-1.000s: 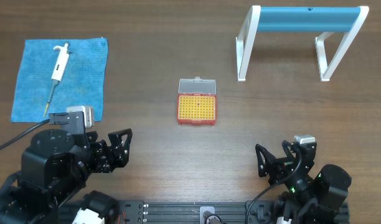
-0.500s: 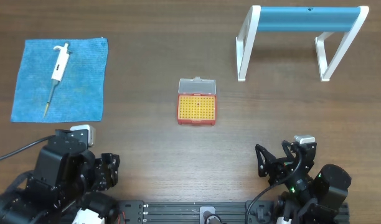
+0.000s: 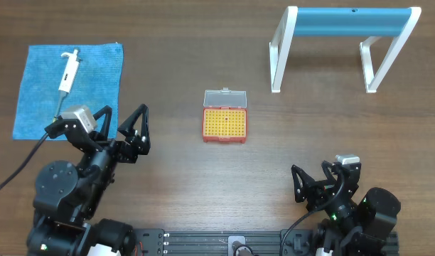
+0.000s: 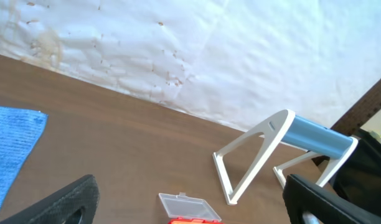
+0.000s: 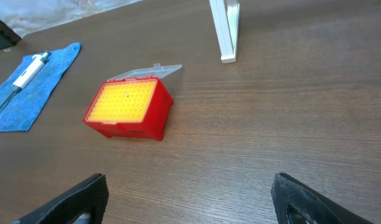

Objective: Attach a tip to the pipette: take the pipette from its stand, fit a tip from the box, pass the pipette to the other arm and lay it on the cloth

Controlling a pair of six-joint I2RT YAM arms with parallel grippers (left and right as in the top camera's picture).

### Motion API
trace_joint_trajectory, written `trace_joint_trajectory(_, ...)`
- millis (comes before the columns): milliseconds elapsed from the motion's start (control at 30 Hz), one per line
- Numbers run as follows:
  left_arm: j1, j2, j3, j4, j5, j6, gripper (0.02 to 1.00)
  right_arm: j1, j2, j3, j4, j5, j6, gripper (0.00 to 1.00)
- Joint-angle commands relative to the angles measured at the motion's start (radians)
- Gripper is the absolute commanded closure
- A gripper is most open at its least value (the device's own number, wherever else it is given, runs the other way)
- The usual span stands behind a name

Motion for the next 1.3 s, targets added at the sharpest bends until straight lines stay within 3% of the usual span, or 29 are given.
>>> trace_joint_trajectory(33,0.106,-0.033,-0.128,0.224,0.027,0.002,0.062,-0.002,-0.008,-0.004,0.004,0.002,0.011,0.143)
trace_joint_trajectory(133,0.197,-0.17,-0.411,0.553,0.042,0.01,0.062,-0.002,-0.008,-0.004,0.004,0.002,0.011,0.141)
trace_joint_trajectory(167,0.245,-0.277,-0.518,0.566,0.089,0.01,0.064,-0.002,-0.008,-0.004,0.004,0.002,0.011,0.143)
trace_joint_trajectory(233,0.276,-0.366,-0.583,0.567,0.095,0.028,0.06,-0.002,-0.008,-0.004,0.004,0.002,0.011,0.143)
trace_joint_trajectory(333,0.273,-0.475,-0.67,0.568,0.095,0.426,0.06,-0.002,-0.008,-0.004,0.004,0.002,0.011,0.141)
trace_joint_trajectory(500,0.261,-0.474,-0.708,0.316,0.132,0.426,0.023,-0.002,-0.008,-0.004,0.004,0.002,0.011,0.143)
trace_joint_trajectory(567,0.261,-0.474,-0.708,0.314,0.043,0.426,0.023,-0.002,-0.008,-0.004,0.004,0.002,0.011,0.143)
trace_joint_trajectory(1033,0.261,-0.474,-0.708,0.312,0.038,0.426,0.023,0.016,-0.012,-0.004,0.0,0.002,0.011,0.128)
trace_joint_trajectory(1100,0.261,-0.474,-0.708,0.312,0.038,0.426,0.023,0.131,-0.038,-0.005,0.058,0.09,-0.023,0.143)
trace_joint_trajectory(1133,0.261,-0.474,-0.708,0.312,0.038,0.426,0.02,0.217,-0.078,-0.019,0.219,0.184,-0.023,0.143)
trace_joint_trajectory(1167,0.261,-0.474,-0.708,0.312,0.038,0.426,0.023,0.295,-0.105,-0.077,0.5,0.398,-0.025,0.143)
trace_joint_trajectory(1233,0.261,-0.474,-0.708,0.312,0.038,0.426,0.023,0.347,-0.109,-0.219,0.85,0.599,-0.078,0.143)
trace_joint_trajectory(1300,0.261,-0.474,-0.708,0.312,0.038,0.426,0.023,0.374,-0.109,-0.389,1.011,0.625,-0.089,0.143)
